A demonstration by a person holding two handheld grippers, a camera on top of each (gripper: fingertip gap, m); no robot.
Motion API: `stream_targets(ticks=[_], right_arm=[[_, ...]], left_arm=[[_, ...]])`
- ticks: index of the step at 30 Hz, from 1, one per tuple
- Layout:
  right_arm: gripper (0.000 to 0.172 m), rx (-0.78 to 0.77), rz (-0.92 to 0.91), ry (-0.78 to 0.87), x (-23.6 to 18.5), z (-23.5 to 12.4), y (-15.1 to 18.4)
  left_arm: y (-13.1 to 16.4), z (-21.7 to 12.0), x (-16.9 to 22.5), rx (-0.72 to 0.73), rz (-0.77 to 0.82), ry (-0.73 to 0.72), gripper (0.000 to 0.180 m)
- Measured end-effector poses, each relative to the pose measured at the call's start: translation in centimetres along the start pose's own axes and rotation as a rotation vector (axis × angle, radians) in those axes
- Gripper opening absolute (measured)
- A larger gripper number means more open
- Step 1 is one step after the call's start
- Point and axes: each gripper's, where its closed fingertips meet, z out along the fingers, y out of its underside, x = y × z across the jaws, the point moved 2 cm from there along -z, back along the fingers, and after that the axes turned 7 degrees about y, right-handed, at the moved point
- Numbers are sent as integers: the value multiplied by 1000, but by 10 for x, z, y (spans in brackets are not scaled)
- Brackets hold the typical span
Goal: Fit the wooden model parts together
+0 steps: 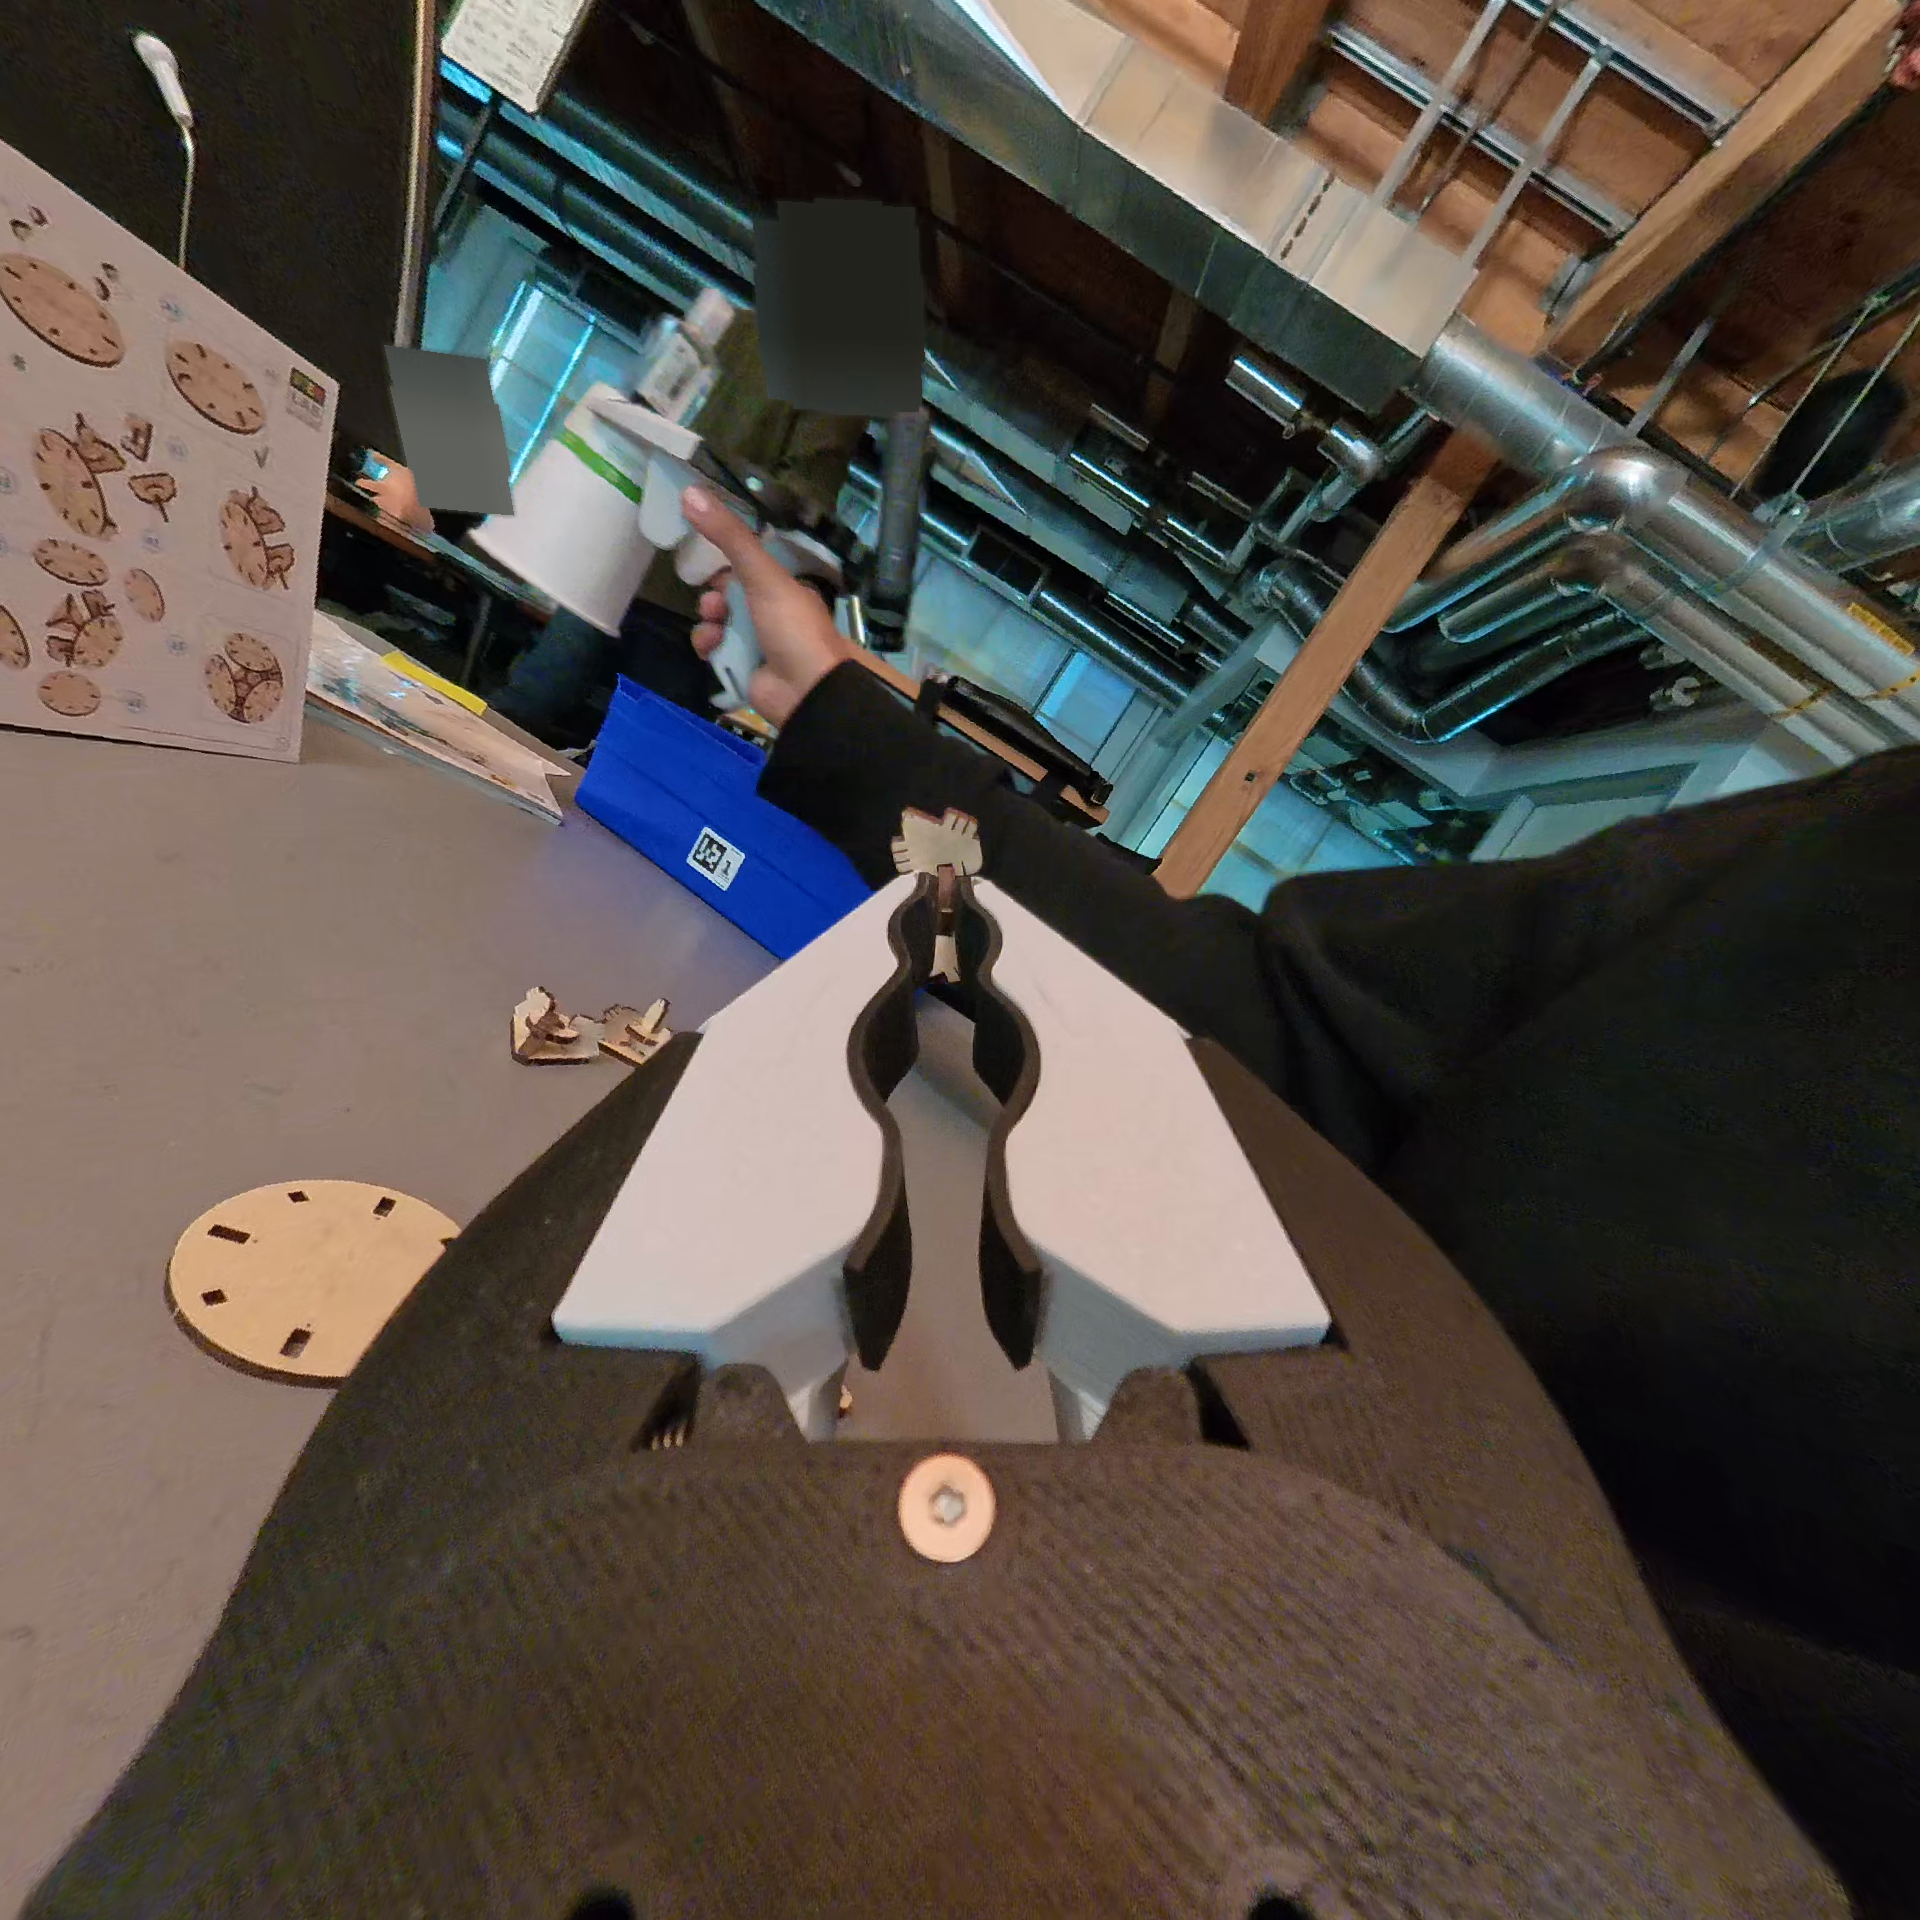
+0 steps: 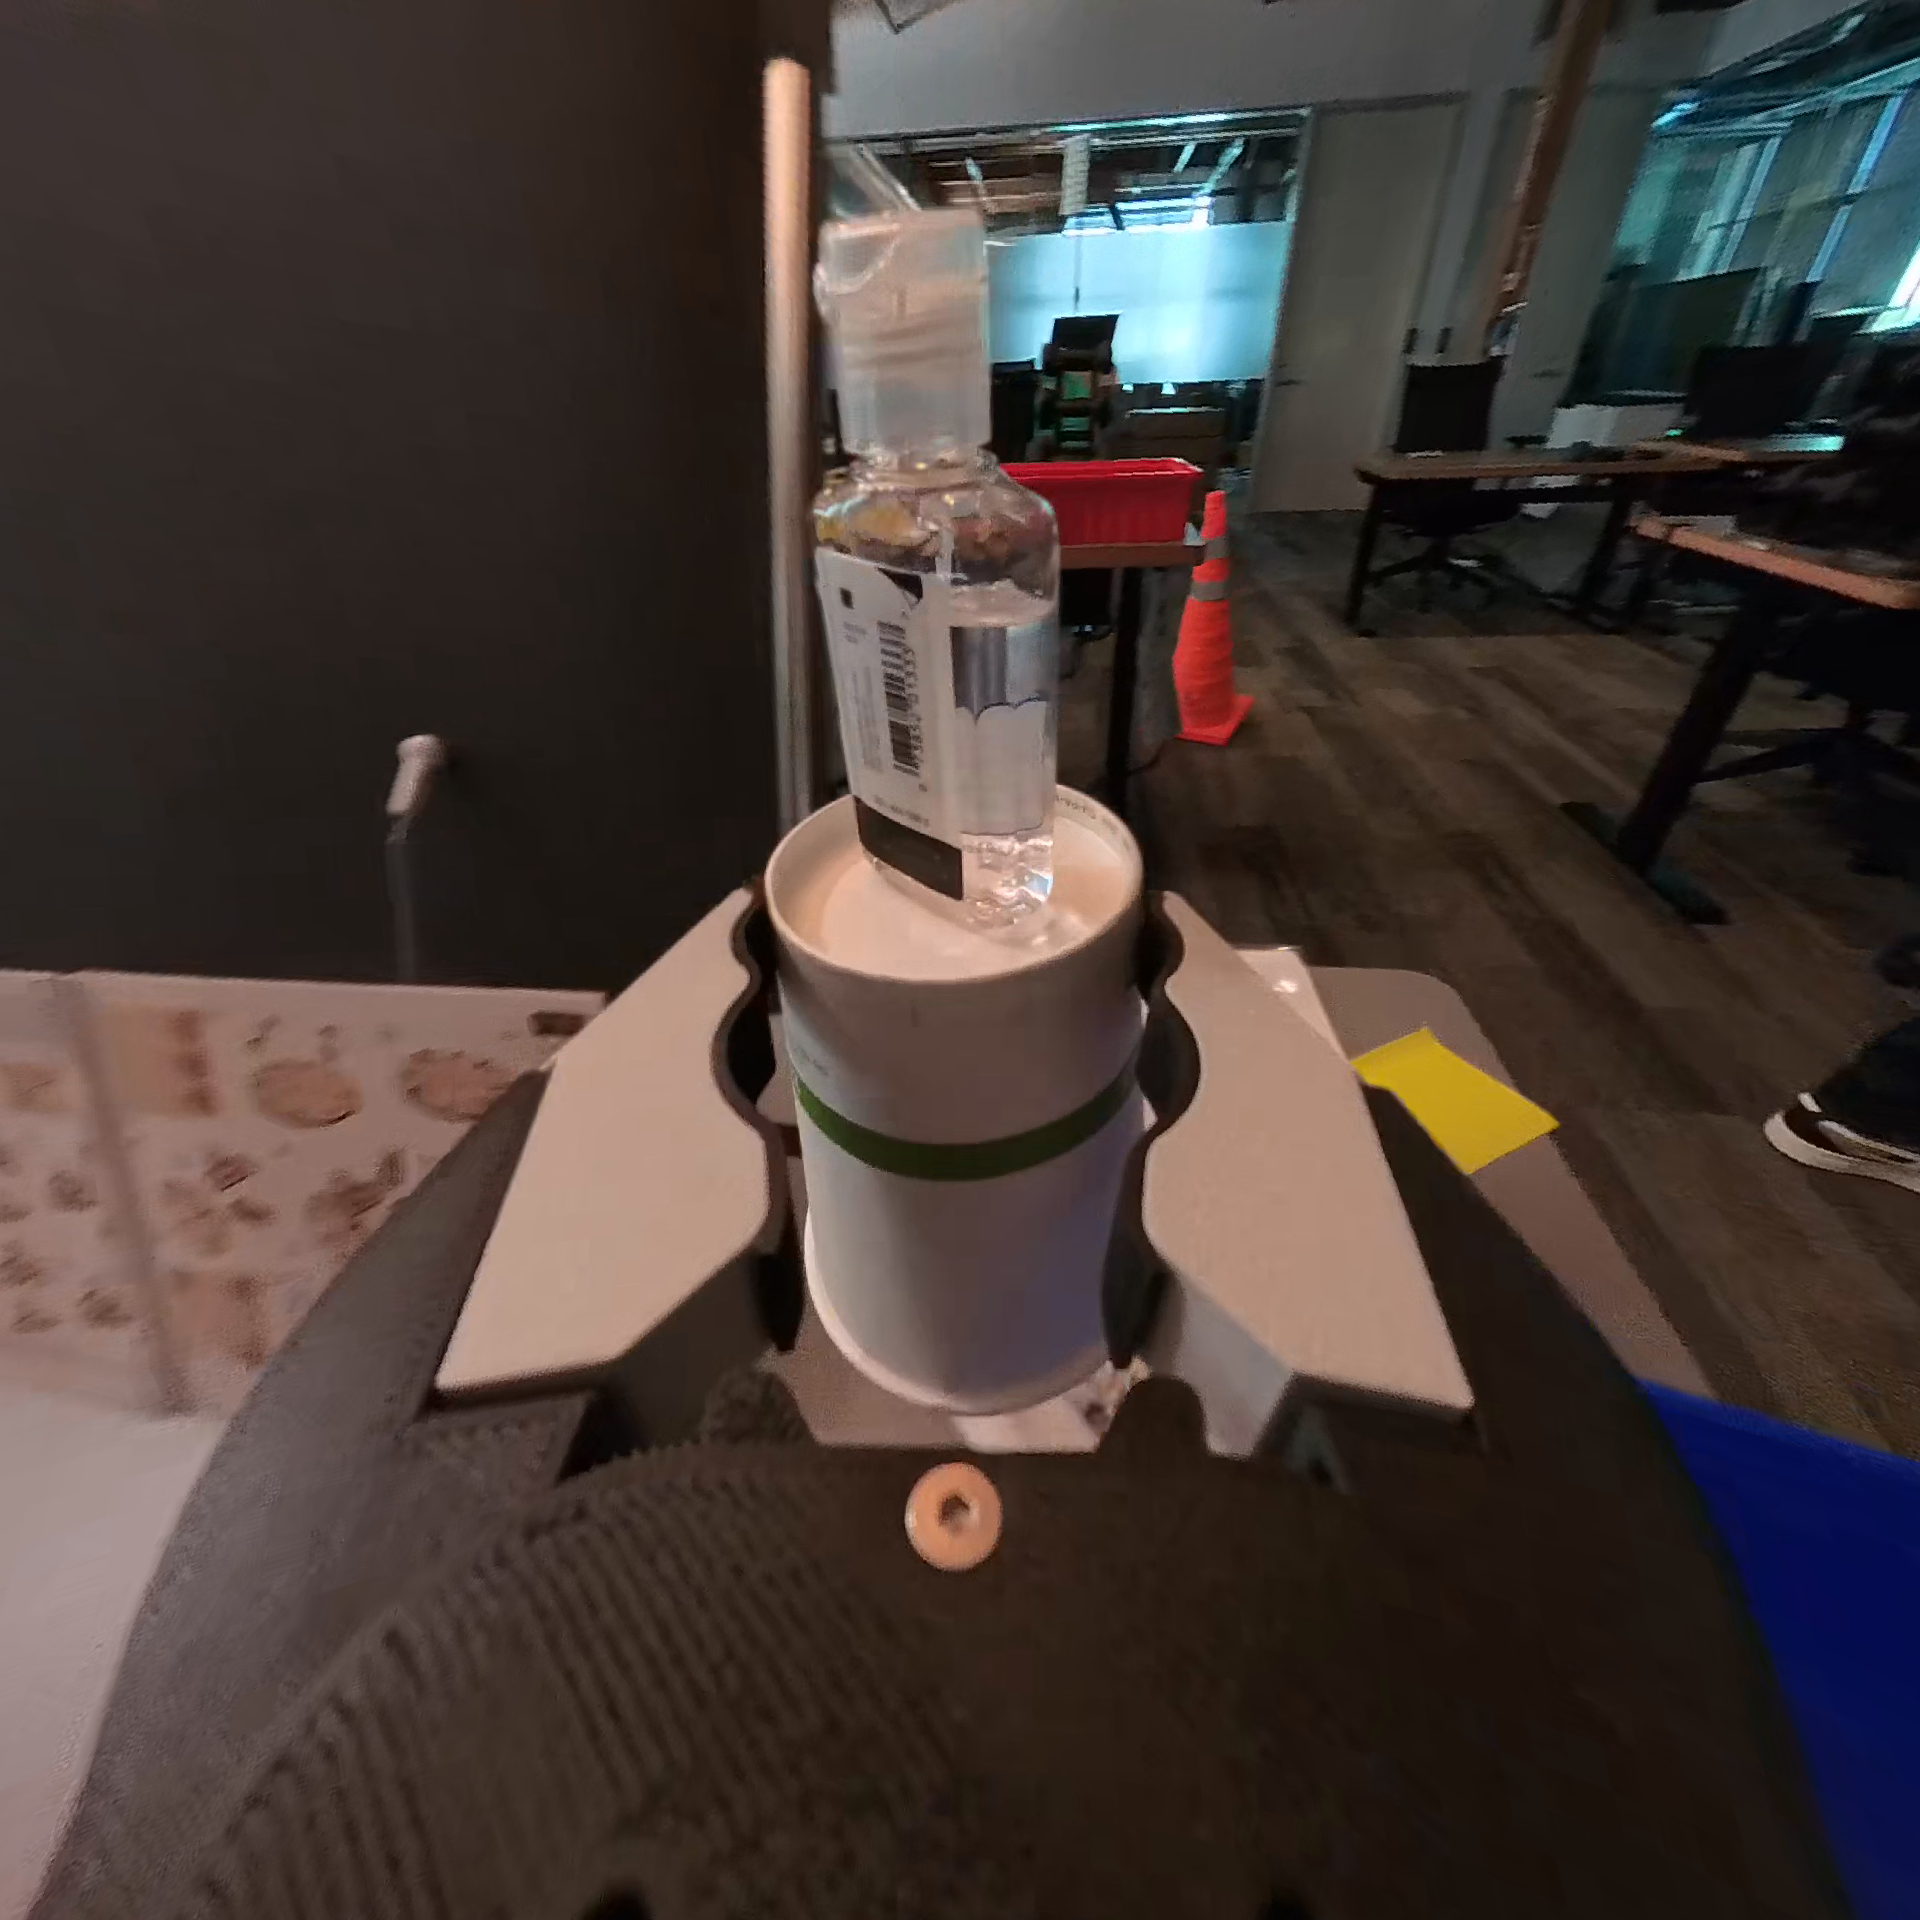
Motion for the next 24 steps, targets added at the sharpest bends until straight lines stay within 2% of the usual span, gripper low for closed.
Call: stream_targets(ticks=[8,14,19,24], right_arm=[[69,-16,-9,135,35,104,36],[70,-56,-31,224,74,163,74],[70,-79,-68,240,89,188,100],[69,-59,-79,234,91,192,112]], left_arm=[[5,4,-7,-20,-54,5,1],[-1,-4,-7,10,8,-40,1],[-10,-12,-12,69,3,-61,1],[-4,-7,-12,29,12,-58,1]])
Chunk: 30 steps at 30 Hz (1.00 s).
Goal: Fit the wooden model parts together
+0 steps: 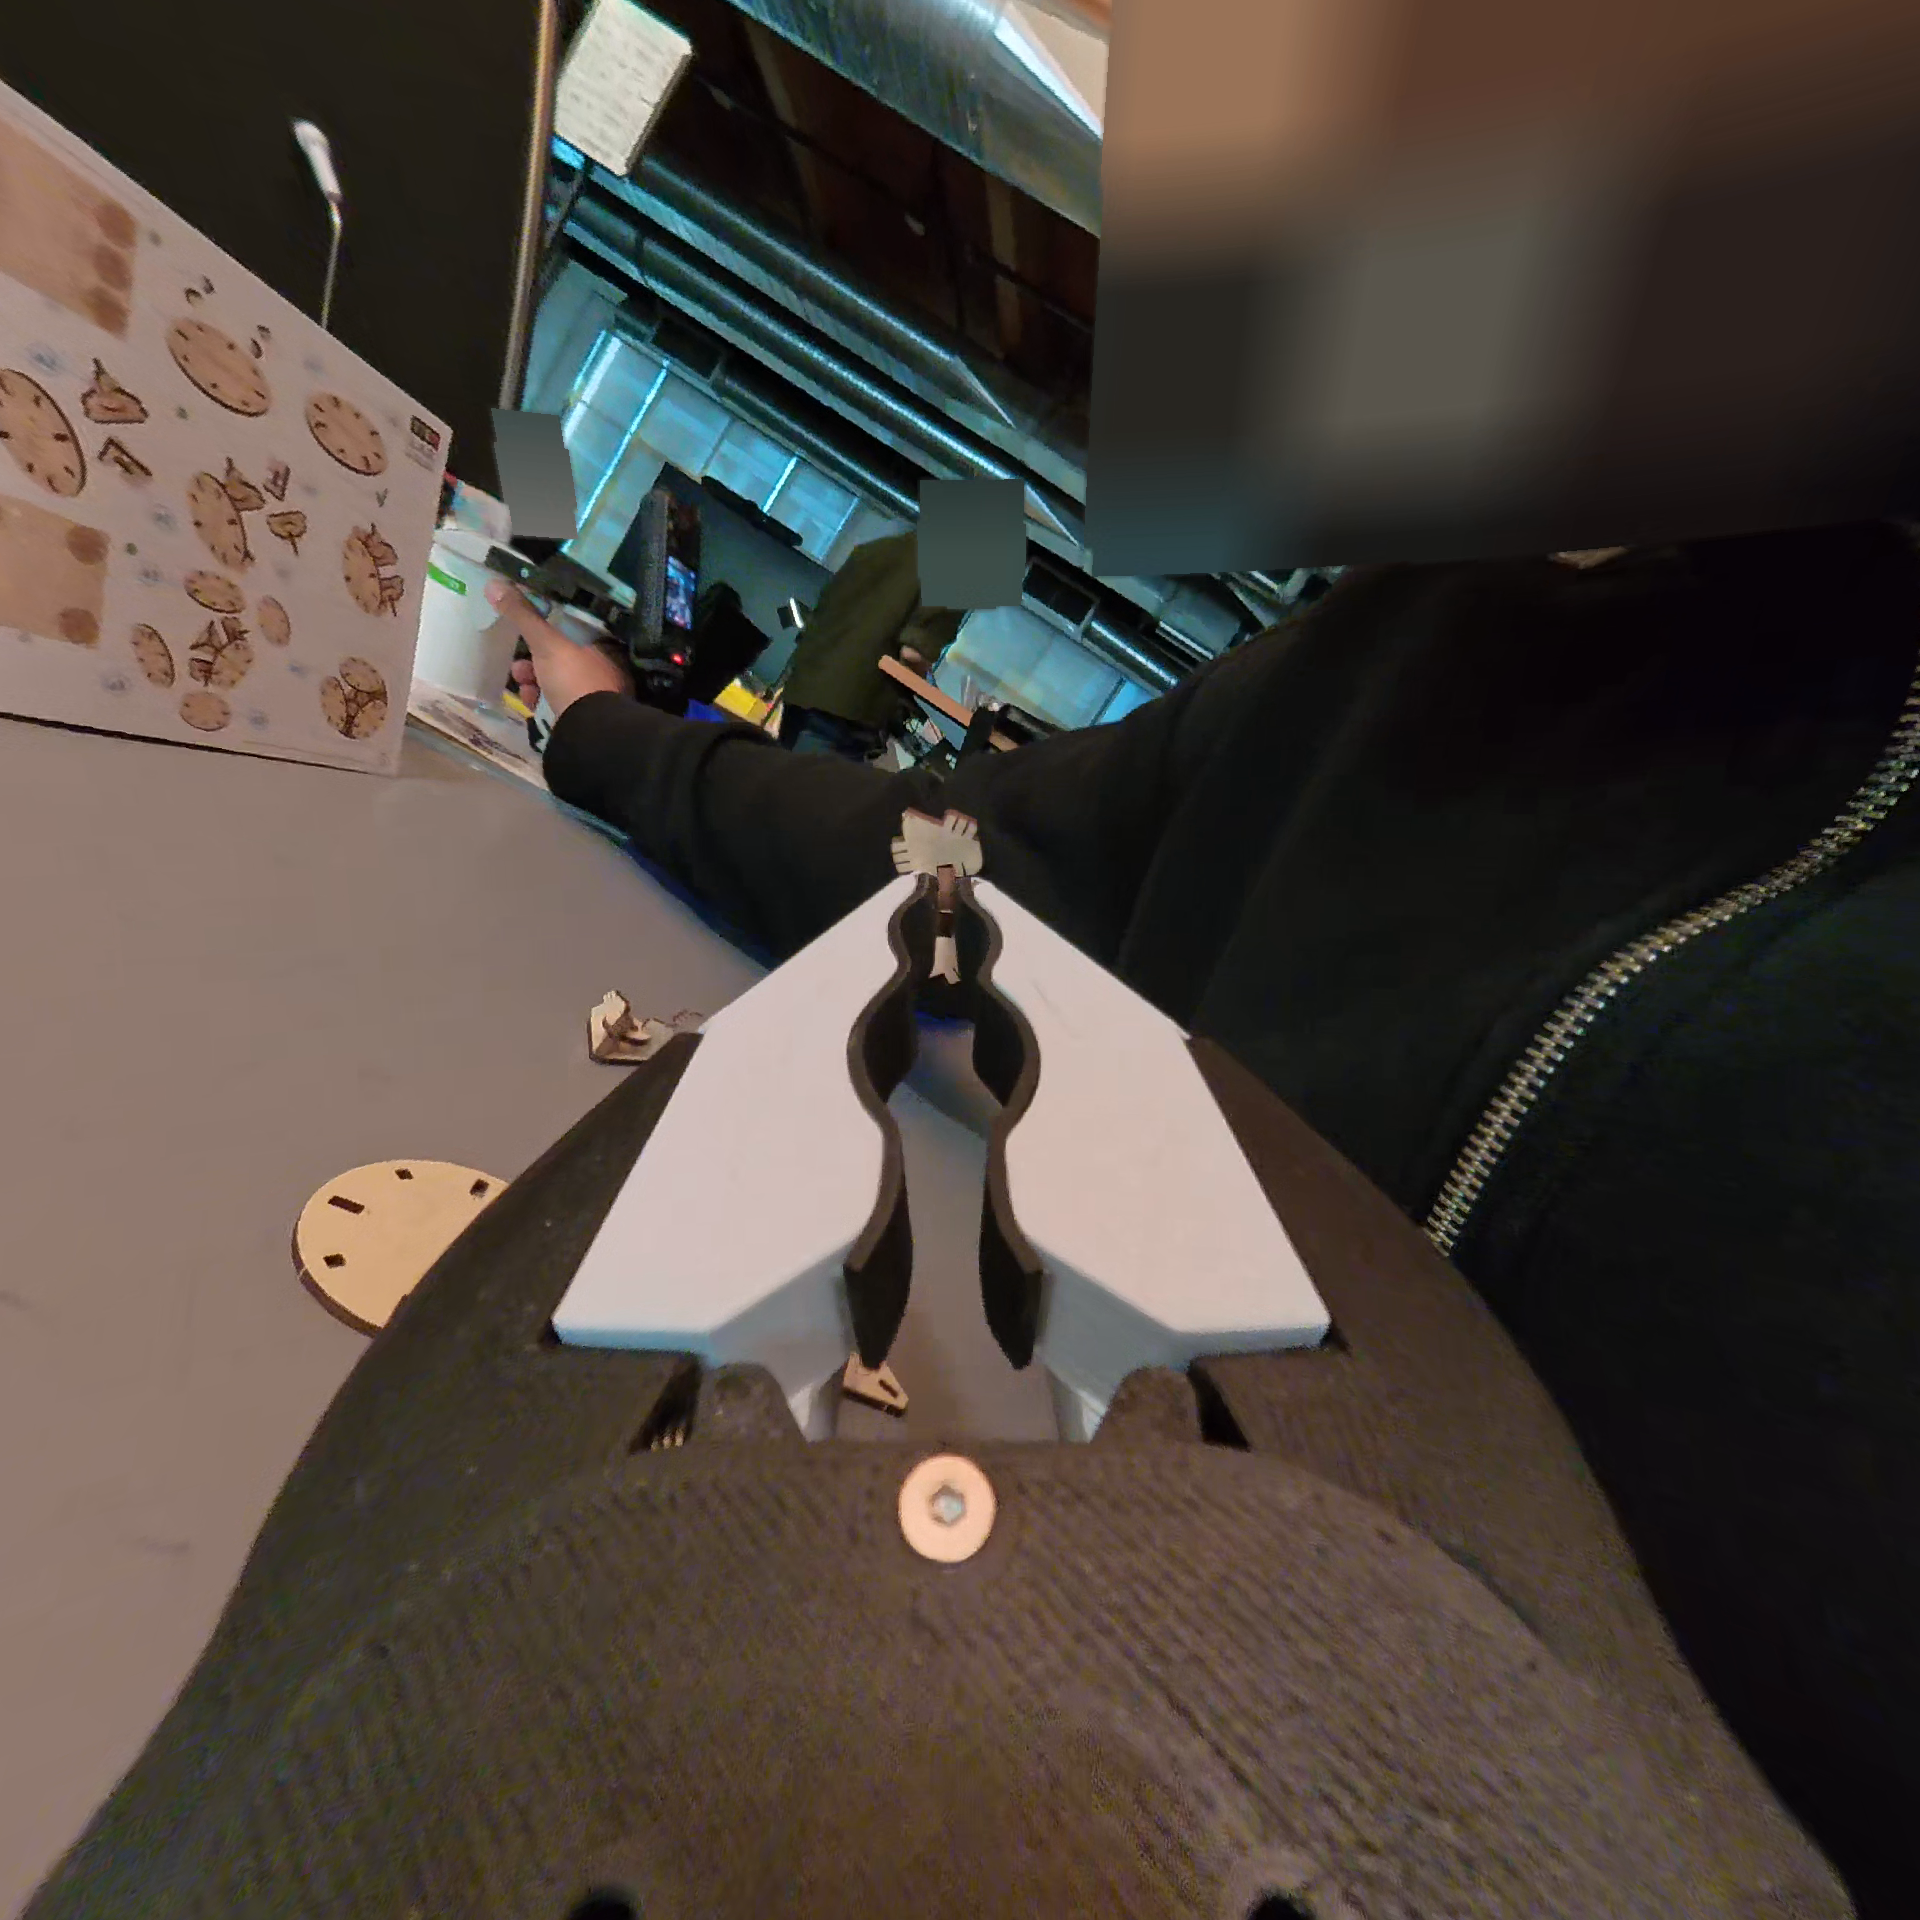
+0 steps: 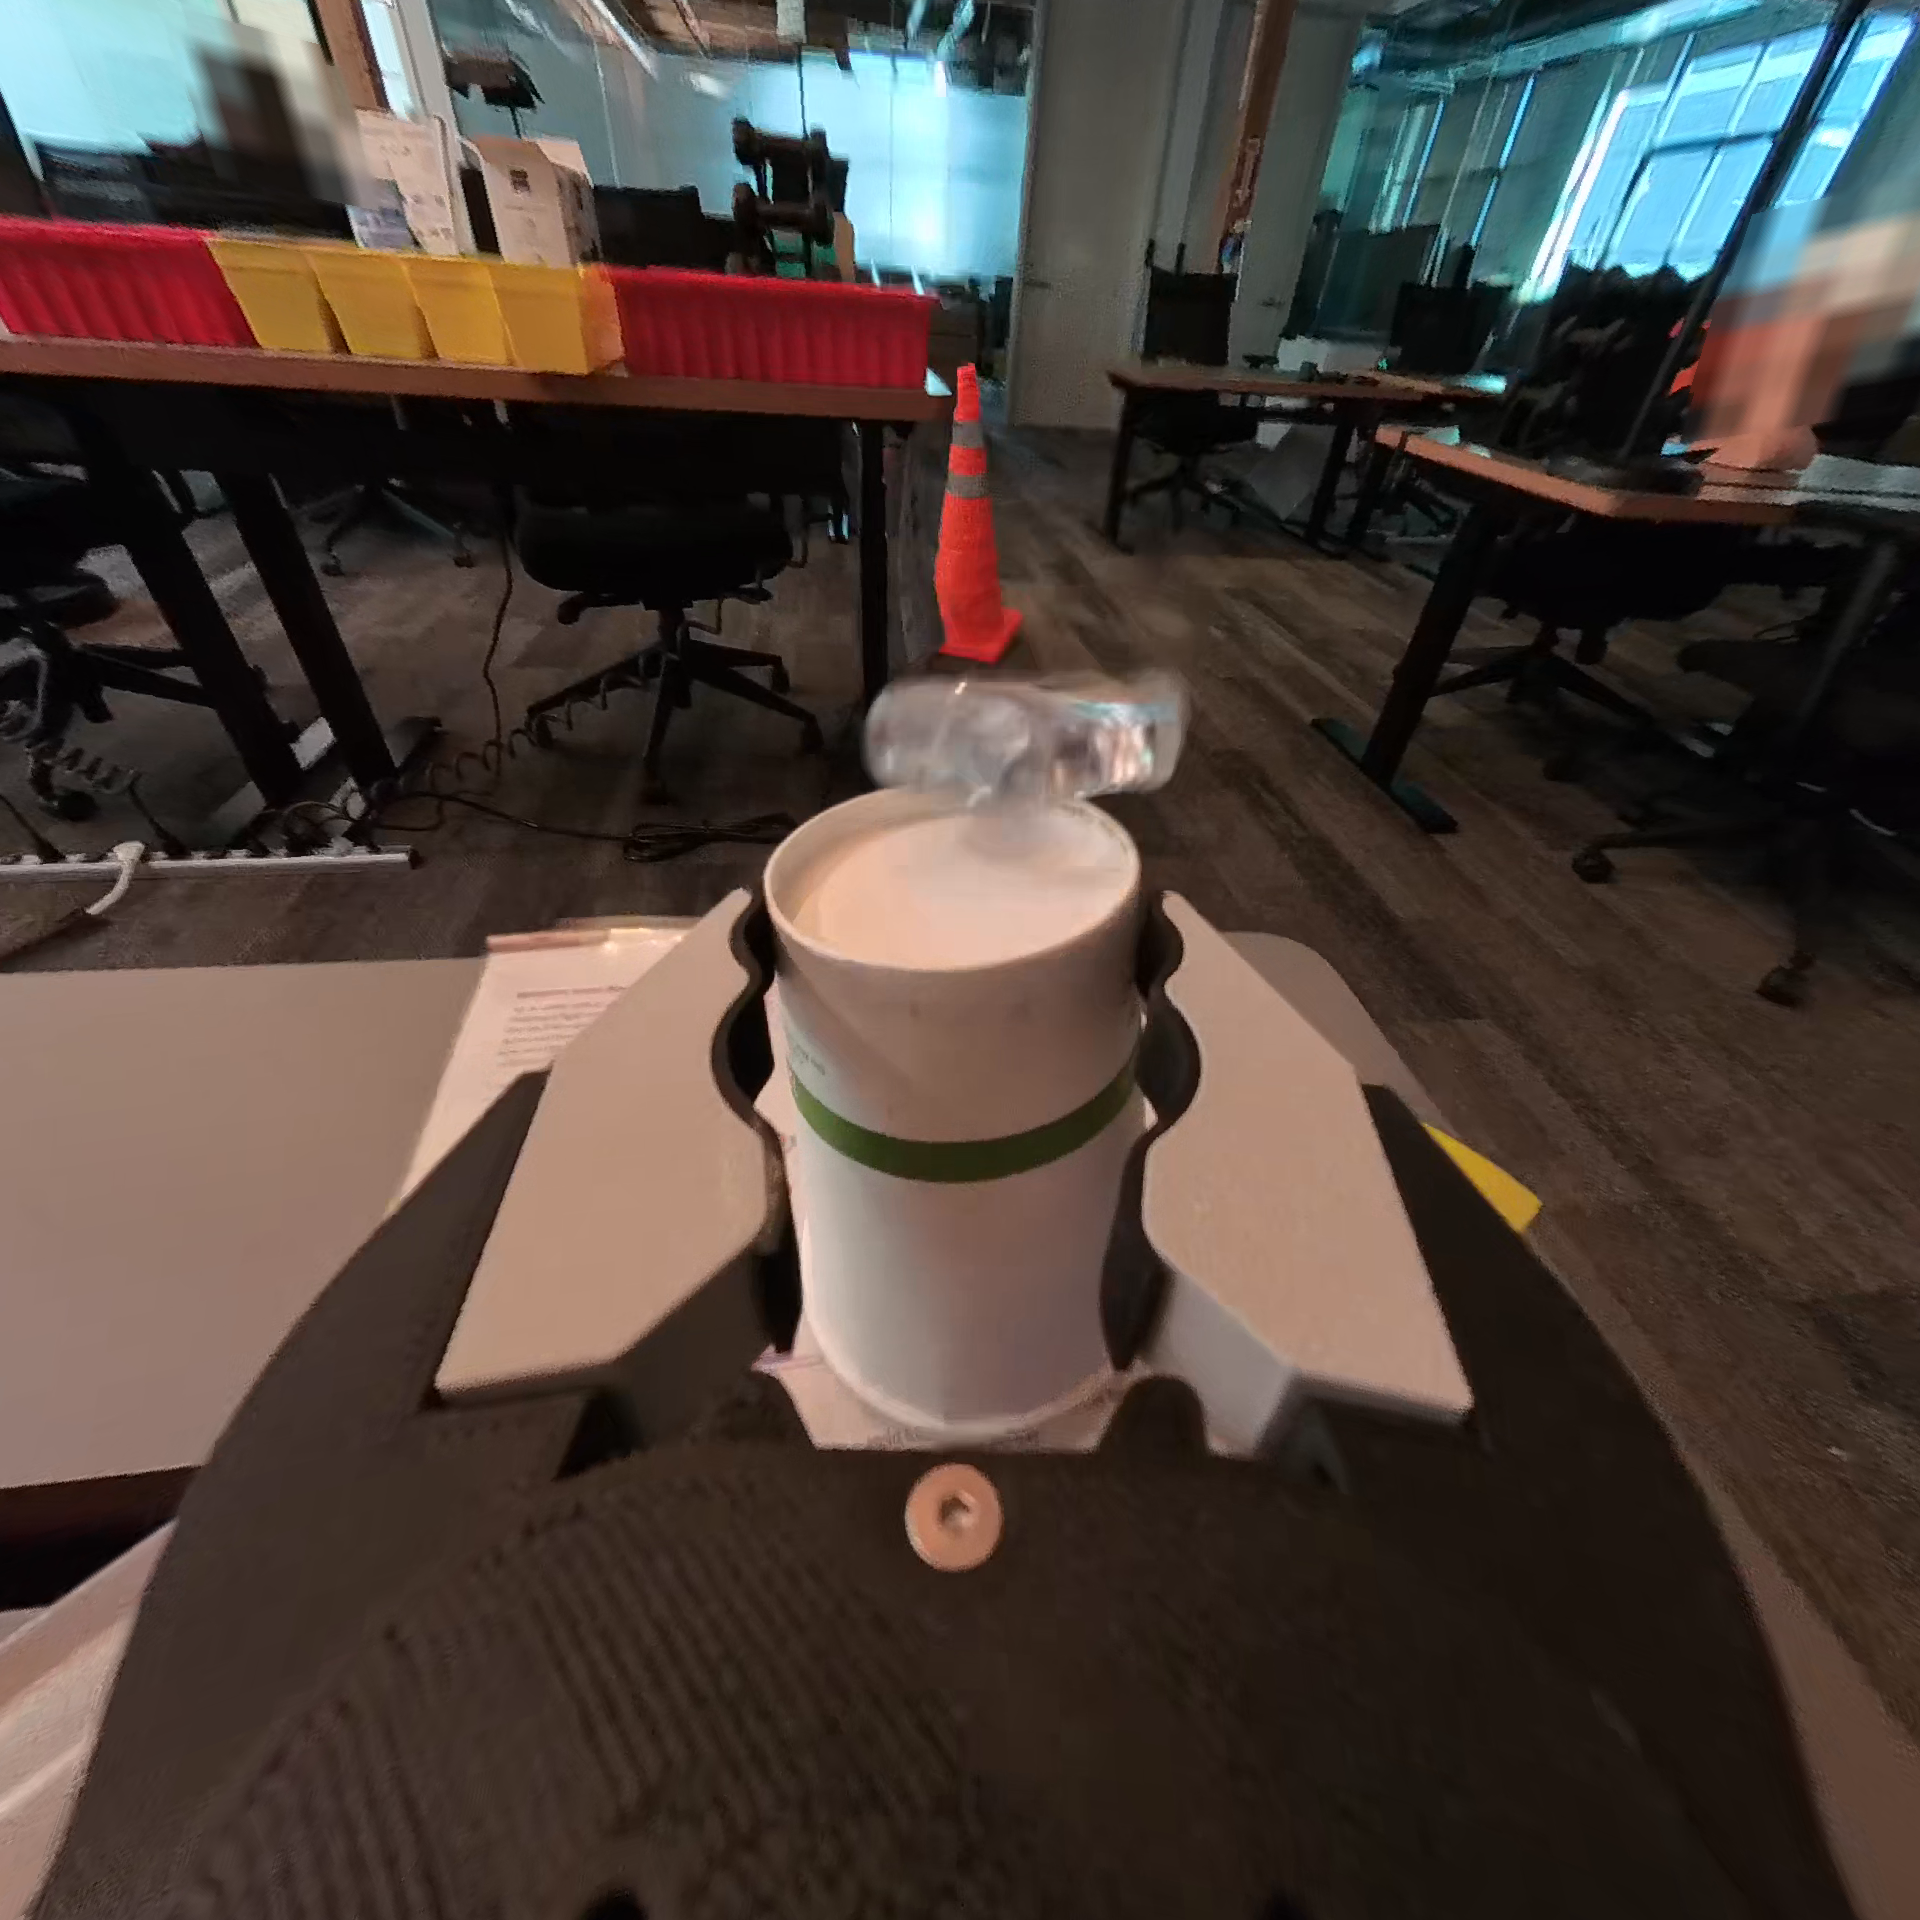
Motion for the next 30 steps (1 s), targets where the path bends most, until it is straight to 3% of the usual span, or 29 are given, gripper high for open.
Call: stream_targets(ticks=[8,12,20,23,26,30], right_arm=[[70,-44,34,-3,4,-8,4],[84,-52,27,17,6,-16,4],[93,73,111,0,-2,-58,-51],[91,177,194,-67,-15,-99,-94],[89,253,257,-225,-45,-163,-129],[83,307,238,-477,-90,-277,-138]], left_arm=[[1,1,6,-8,14,17,1],[2,3,7,-18,19,19,1],[3,4,9,-29,29,22,1],[4,4,10,-34,43,14,1],[5,6,12,-48,62,11,1],[8,6,12,-69,81,-9,1]])
